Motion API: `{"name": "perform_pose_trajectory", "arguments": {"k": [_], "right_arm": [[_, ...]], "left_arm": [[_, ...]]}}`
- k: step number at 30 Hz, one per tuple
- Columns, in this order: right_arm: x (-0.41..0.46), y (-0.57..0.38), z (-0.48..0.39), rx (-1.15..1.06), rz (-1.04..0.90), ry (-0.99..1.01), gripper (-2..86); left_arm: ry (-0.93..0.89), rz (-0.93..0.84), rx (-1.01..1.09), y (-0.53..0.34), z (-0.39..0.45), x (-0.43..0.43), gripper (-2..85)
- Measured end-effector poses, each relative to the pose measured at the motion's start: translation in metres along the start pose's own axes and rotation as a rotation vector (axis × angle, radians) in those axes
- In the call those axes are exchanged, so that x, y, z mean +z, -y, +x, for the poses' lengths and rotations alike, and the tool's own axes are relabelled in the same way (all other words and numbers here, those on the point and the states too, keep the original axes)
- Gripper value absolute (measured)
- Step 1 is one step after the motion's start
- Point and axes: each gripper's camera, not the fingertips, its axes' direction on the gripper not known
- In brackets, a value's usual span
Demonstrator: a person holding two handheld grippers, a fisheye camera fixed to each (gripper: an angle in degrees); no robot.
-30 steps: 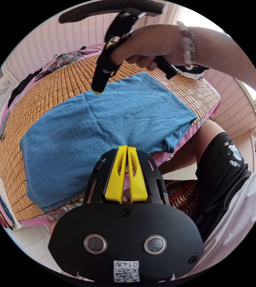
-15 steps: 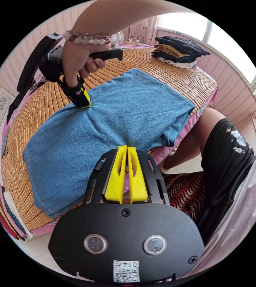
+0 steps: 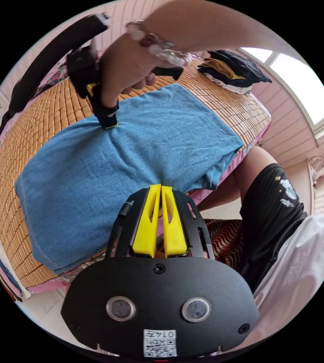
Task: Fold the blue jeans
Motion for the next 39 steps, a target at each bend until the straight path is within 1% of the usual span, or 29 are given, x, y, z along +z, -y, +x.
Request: {"name": "perform_pose_trajectory", "arguments": {"k": [2,3,5,6,7,8,9,10,11,12,13,15,17,19,21,22,25,27,29,30,33,35,39], "right_arm": [[-0.008,-0.064,0.016,0.204,0.208,0.087,-0.2],[-0.010,-0.083,0.019,0.268,0.258,0.093,-0.2],[-0.013,-0.168,0.019,0.469,0.402,0.102,1.3],[-0.011,-0.189,0.018,0.503,0.420,0.105,2.1],[-0.005,-0.231,0.013,0.557,0.432,0.118,3.6],[0.005,-0.269,0.008,0.607,0.415,0.144,5.1],[0.011,-0.288,0.007,0.639,0.400,0.160,5.8],[0.023,-0.324,0.005,0.714,0.367,0.200,7.4],[0.036,-0.358,0.004,0.798,0.332,0.252,8.9],[0.042,-0.373,0.003,0.846,0.320,0.279,9.6],[0.053,-0.402,0.002,0.920,0.311,0.336,11.1],[0.067,-0.437,-0.001,1.012,0.328,0.412,9.7],[0.087,-0.472,-0.002,1.135,0.344,0.529,7.7],[0.101,-0.490,-0.002,1.180,0.360,0.619,6.3],[0.111,-0.502,-0.003,1.186,0.367,0.700,4.8],[0.113,-0.508,-0.002,1.180,0.366,0.731,3.9],[0.110,-0.527,-0.001,1.162,0.387,0.704,3.2],[0.107,-0.548,0.002,1.187,0.462,0.723,2.9],[0.105,-0.584,0.010,1.267,0.590,0.792,2.3],[0.104,-0.593,0.012,1.286,0.615,0.802,2.2],[0.090,-0.637,0.024,1.351,0.719,0.741,2.0],[0.068,-0.668,0.034,1.352,0.799,0.651,2.0],[0.024,-0.685,0.049,1.259,0.930,0.555,2.0]], "left_arm": [[-0.031,0.017,-0.041,-0.007,-0.008,-0.010,-0.6],[-0.030,0.044,-0.061,-0.015,-0.013,-0.019,-0.6],[-0.002,0.091,-0.104,-0.031,-0.024,-0.036,-0.5],[0.026,0.118,-0.148,-0.043,-0.035,-0.047,-0.5],[0.053,0.142,-0.205,-0.056,-0.048,-0.058,-0.4],[0.067,0.155,-0.238,-0.062,-0.056,-0.063,-0.4],[0.100,0.177,-0.313,-0.075,-0.073,-0.073,-0.4],[0.149,0.198,-0.402,-0.087,-0.091,-0.083,0.8],[0.176,0.210,-0.446,-0.093,-0.100,-0.087,1.3],[0.217,0.234,-0.528,-0.104,-0.118,-0.095,2.5],[0.228,0.253,-0.599,-0.112,-0.135,-0.101,3.6],[0.207,0.260,-0.671,-0.119,-0.157,-0.102,5.3],[0.165,0.240,-0.719,-0.120,-0.175,-0.097,7.0],[0.117,0.191,-0.737,-0.114,-0.190,-0.084,8.1],[0.131,0.143,-0.725,-0.109,-0.196,-0.074,8.1],[0.145,0.149,-0.718,-0.108,-0.198,-0.072,8.1],[0.133,0.143,-0.725,-0.108,-0.207,-0.073,8.1],[0.144,0.125,-0.712,-0.106,-0.209,-0.074,8.1],[0.157,0.094,-0.684,-0.103,-0.208,-0.075,8.0],[0.153,0.071,-0.657,-0.099,-0.206,-0.074,7.9],[0.088,0.036,-0.528,-0.085,-0.191,-0.067,7.7],[0.022,0.026,-0.471,-0.075,-0.178,-0.059,7.6],[-0.063,0.049,-0.424,-0.053,-0.147,-0.040,7.3]]}}
